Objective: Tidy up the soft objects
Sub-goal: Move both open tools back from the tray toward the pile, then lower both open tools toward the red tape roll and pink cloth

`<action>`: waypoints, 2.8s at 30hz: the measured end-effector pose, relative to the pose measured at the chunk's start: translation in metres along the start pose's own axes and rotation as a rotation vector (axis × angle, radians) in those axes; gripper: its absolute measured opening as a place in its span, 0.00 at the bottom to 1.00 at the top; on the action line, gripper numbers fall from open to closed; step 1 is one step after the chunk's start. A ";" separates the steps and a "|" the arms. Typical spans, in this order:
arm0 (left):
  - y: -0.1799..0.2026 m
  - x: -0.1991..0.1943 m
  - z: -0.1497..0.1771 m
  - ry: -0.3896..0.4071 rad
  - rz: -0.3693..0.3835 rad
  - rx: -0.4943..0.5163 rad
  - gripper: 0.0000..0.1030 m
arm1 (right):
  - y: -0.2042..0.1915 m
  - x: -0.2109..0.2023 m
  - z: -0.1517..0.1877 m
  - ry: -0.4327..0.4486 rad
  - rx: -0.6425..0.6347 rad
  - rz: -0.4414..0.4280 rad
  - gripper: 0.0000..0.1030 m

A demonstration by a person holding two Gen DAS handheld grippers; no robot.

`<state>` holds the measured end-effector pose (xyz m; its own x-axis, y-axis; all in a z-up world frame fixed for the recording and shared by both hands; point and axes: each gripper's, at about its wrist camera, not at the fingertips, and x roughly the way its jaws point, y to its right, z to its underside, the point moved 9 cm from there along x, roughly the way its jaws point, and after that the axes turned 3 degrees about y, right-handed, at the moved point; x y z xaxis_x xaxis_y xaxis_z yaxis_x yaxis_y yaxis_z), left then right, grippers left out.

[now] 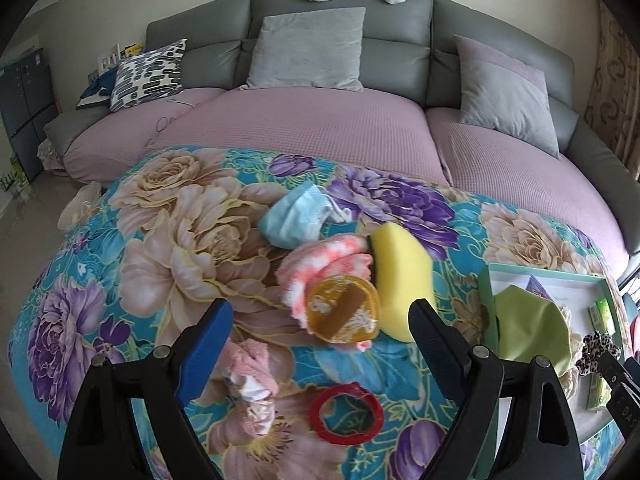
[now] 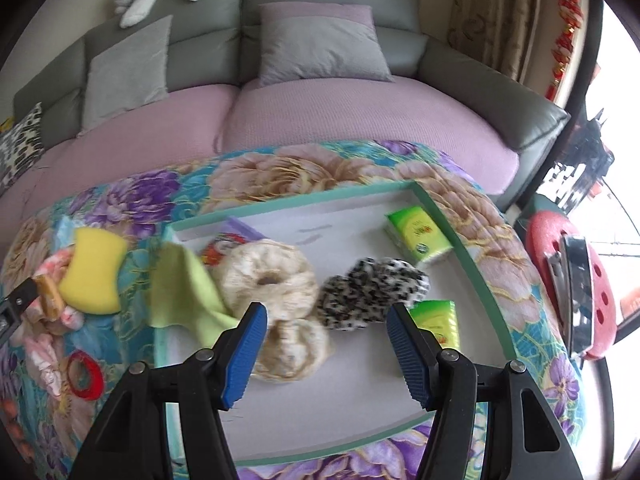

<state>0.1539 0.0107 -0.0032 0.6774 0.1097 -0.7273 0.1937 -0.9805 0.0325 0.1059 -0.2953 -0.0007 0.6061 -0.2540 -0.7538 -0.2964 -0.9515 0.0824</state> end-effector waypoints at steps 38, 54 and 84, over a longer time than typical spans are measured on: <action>-0.110 0.031 0.050 -0.169 -0.111 -0.173 0.87 | -0.214 0.000 0.071 -0.172 -0.344 -0.391 0.65; -0.111 0.042 0.057 -0.209 -0.081 -0.212 0.87 | -0.243 0.008 0.094 -0.205 -0.419 -0.410 0.65; -0.106 0.051 0.062 -0.231 -0.056 -0.233 0.87 | -0.256 0.013 0.103 -0.210 -0.444 -0.437 0.65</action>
<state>0.1236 0.1105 -0.0866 0.4874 0.0962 -0.8678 0.4015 -0.9073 0.1249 0.1136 -0.0369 -0.0989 0.4311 0.1685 -0.8865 0.3043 -0.9520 -0.0329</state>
